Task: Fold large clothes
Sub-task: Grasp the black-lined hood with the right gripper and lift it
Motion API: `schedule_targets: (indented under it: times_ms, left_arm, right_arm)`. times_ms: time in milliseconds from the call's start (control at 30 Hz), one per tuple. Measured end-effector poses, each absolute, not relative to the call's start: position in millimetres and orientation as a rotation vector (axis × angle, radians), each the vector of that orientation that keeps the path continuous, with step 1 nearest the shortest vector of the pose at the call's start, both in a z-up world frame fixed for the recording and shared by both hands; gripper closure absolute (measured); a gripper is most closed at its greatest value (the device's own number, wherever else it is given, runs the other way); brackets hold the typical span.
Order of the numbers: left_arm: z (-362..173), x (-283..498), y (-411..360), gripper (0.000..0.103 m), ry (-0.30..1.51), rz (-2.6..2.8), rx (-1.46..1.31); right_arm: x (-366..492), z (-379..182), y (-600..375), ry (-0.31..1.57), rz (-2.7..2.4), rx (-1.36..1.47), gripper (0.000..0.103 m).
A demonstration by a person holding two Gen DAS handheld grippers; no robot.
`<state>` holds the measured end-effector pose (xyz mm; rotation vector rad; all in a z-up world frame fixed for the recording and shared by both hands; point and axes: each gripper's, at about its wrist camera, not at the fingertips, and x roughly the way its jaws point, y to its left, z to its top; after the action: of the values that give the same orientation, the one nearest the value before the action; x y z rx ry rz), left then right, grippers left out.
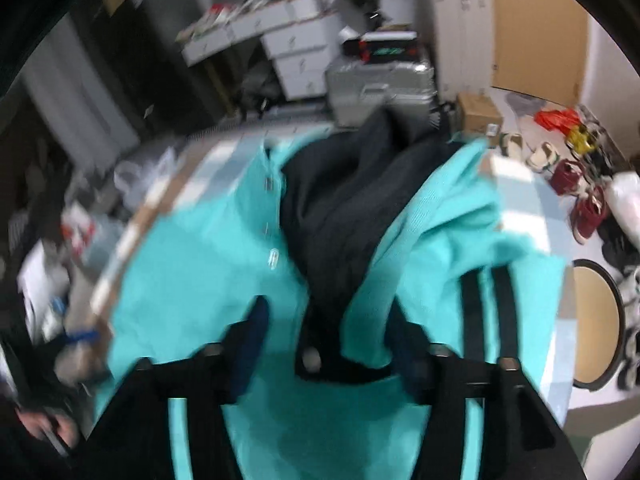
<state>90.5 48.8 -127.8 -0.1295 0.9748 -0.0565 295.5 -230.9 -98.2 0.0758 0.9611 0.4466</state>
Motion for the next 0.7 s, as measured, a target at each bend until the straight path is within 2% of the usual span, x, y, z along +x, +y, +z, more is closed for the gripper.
schedule_targets:
  times_ms: [100, 300, 433, 467, 500, 567, 633, 700]
  left_arm:
    - [-129, 91, 49, 0.013, 0.98, -0.06, -0.118]
    - [-134, 93, 48, 0.013, 1.003, -0.072, -0.108]
    - [-133, 93, 43, 0.013, 0.996, -0.068, -0.081]
    - [-134, 93, 42, 0.013, 0.998, -0.067, -0.073]
    - [-135, 93, 41, 0.013, 1.0, -0.072, -0.064]
    - [-136, 94, 39, 0.013, 0.999, -0.069, -0.049]
    - [-136, 96, 39, 0.013, 0.998, -0.062, -0.043]
    - [-134, 96, 40, 0.013, 0.987, -0.056, -0.051]
  right_arm:
    - [328, -93, -241, 0.98, 0.387, 0.176, 0.032]
    - [399, -90, -268, 0.978, 0.195, 0.26, 0.031]
    - [462, -121, -254, 1.137, 0.077, 0.182, 0.033]
    - [466, -126, -255, 1.159, 0.039, 0.143, 0.043]
    - [476, -133, -251, 1.191, -0.029, 0.088, 0.063]
    - [480, -137, -246, 1.221, -0.072, 0.048, 0.089]
    - [472, -124, -232, 1.156, -0.067, -0.047, 0.095]
    - [453, -101, -203, 1.001, -0.04, -0.29, 0.096]
